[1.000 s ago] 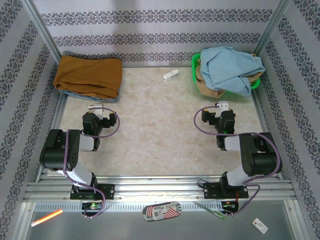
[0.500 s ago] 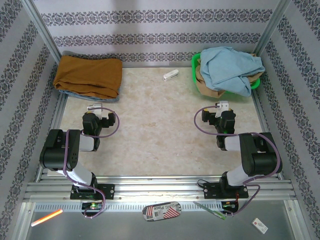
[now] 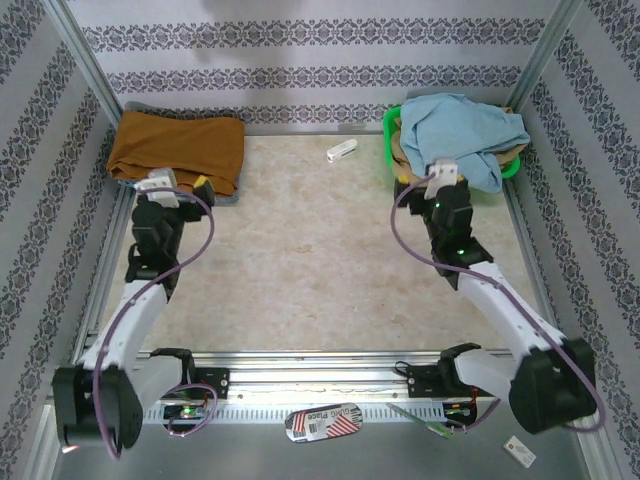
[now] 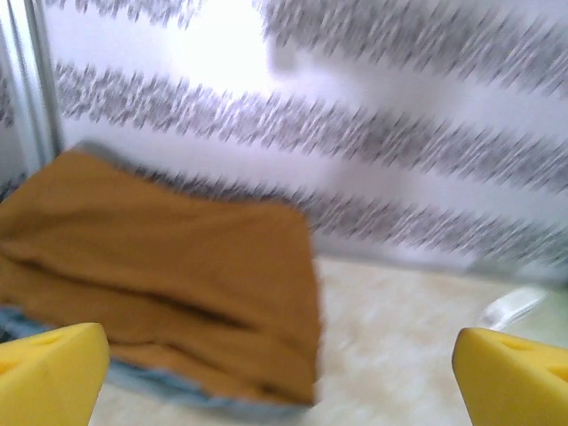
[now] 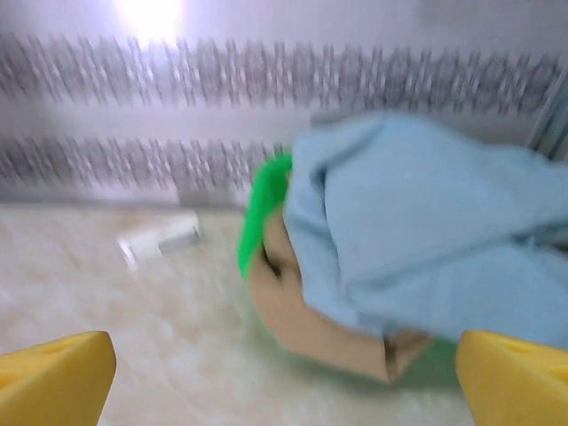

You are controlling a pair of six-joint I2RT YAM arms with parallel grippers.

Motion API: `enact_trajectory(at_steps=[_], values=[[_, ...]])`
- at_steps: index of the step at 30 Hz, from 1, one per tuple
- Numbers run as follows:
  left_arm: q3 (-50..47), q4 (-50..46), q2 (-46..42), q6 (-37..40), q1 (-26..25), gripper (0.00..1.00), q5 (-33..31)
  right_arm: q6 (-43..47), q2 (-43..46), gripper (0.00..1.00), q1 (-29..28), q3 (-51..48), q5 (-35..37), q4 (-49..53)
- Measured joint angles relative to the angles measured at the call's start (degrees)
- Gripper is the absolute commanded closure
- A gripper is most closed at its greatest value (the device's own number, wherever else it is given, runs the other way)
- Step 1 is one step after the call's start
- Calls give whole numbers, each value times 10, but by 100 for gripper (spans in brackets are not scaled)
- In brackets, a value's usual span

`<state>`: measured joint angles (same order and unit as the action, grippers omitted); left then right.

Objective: Fold and stack the trousers

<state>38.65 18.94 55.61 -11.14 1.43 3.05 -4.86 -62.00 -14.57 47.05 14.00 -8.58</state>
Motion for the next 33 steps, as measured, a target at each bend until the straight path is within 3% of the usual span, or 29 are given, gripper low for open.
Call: enact_trajectory(at_steps=[3, 5, 7, 9, 14, 20, 24, 27, 30, 33], values=[[124, -134, -23, -100, 0, 1, -1, -77, 45, 2, 38, 83, -60, 100], [215, -207, -7, -144, 4, 1, 28, -166, 98, 2, 102, 49, -141, 84], [266, -225, 7, -169, 5, 1, 72, -240, 140, 6, 156, -6, -207, 70], [264, -207, 4, -208, 7, 1, 103, -281, 126, 11, 175, -10, -249, 104], [194, -121, 32, -350, 59, 0, 170, -301, 32, 12, 179, 56, -283, 197], [193, -55, 183, -490, 100, 15, 239, -330, -53, 14, 218, 108, -263, 240], [198, -60, 239, -509, 96, 16, 284, -334, -197, 19, 239, 221, -258, 262], [198, -72, 239, -503, 82, 16, 282, -341, -310, 24, 254, 326, -260, 272], [199, -91, 235, -481, 41, 16, 280, -346, -416, 32, 261, 437, -260, 307], [199, -110, 236, -467, 0, 17, 287, -355, -493, 33, 265, 516, -261, 332]])
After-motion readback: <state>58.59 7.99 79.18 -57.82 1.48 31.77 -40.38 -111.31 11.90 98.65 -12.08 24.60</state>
